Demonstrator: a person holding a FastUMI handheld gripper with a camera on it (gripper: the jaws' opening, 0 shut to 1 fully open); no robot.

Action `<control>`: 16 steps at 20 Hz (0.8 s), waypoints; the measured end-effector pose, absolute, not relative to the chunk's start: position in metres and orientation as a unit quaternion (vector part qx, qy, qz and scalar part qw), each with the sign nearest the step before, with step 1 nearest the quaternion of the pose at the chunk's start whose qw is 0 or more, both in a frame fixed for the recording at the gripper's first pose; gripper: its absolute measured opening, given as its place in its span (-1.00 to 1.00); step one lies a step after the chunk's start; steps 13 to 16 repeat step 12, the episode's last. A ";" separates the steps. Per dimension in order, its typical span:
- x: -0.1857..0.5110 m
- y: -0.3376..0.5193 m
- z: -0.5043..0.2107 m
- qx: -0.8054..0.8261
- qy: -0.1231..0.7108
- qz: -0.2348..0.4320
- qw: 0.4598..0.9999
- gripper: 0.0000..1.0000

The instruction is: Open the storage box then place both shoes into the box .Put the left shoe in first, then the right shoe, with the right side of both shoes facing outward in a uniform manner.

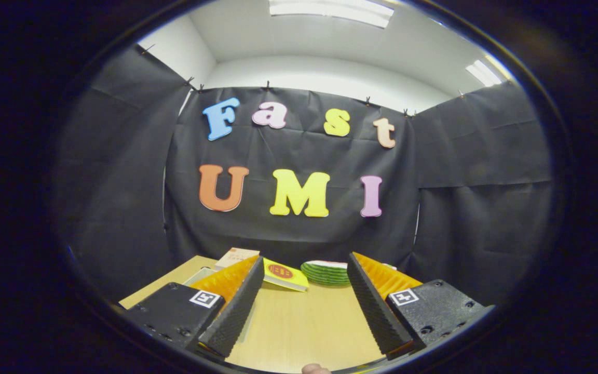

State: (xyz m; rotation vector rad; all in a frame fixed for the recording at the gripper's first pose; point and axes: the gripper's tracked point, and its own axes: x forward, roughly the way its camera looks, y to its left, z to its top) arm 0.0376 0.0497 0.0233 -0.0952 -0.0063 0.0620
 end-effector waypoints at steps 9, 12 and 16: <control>0.019 0.057 0.005 -0.059 -0.003 0.032 0.998 1.00; 0.017 0.054 0.000 -0.050 0.000 0.033 0.998 1.00; 0.017 0.054 0.000 -0.050 0.000 0.033 0.998 1.00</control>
